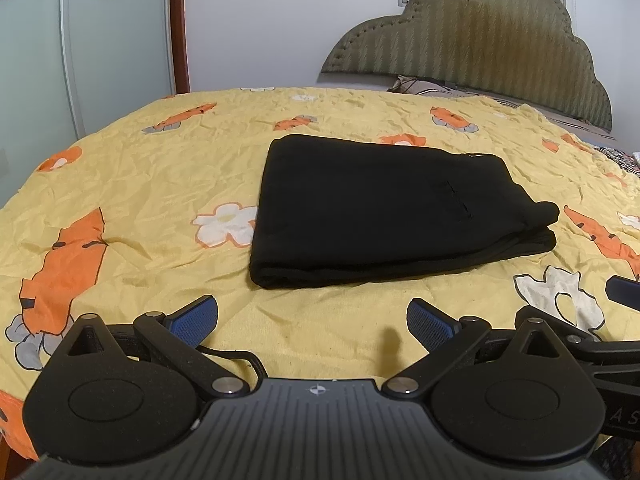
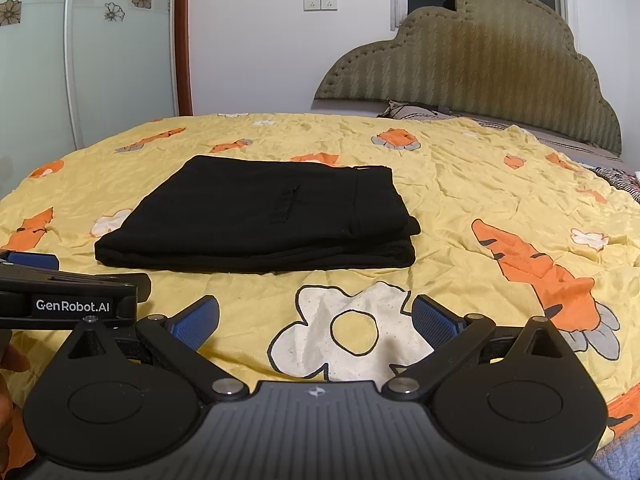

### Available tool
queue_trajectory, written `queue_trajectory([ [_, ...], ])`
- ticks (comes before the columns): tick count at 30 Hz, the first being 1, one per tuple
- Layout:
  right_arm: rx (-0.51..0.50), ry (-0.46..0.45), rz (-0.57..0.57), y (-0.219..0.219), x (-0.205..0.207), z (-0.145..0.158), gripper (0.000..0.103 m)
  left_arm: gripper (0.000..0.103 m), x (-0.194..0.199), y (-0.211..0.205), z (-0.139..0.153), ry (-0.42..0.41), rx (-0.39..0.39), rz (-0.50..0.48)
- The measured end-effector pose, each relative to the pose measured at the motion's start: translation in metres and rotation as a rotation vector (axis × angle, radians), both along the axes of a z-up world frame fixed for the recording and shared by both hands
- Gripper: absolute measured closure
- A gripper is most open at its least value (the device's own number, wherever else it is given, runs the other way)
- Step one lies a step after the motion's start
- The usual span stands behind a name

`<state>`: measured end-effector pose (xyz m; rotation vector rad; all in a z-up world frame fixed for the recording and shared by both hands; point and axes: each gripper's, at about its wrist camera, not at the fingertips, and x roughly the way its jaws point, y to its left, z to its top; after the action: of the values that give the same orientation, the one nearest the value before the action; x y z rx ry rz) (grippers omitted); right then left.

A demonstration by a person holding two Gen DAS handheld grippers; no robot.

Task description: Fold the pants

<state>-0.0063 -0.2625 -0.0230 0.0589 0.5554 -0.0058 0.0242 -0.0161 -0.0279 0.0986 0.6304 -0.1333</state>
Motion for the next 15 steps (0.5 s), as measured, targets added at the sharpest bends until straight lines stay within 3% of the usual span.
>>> queue_trajectory([
  [15, 0.005, -0.011, 0.006, 0.0009, -0.0018, 0.0011, 0.0, 0.001, 0.0021, 0.0054, -0.001, 0.012, -0.017, 0.028],
])
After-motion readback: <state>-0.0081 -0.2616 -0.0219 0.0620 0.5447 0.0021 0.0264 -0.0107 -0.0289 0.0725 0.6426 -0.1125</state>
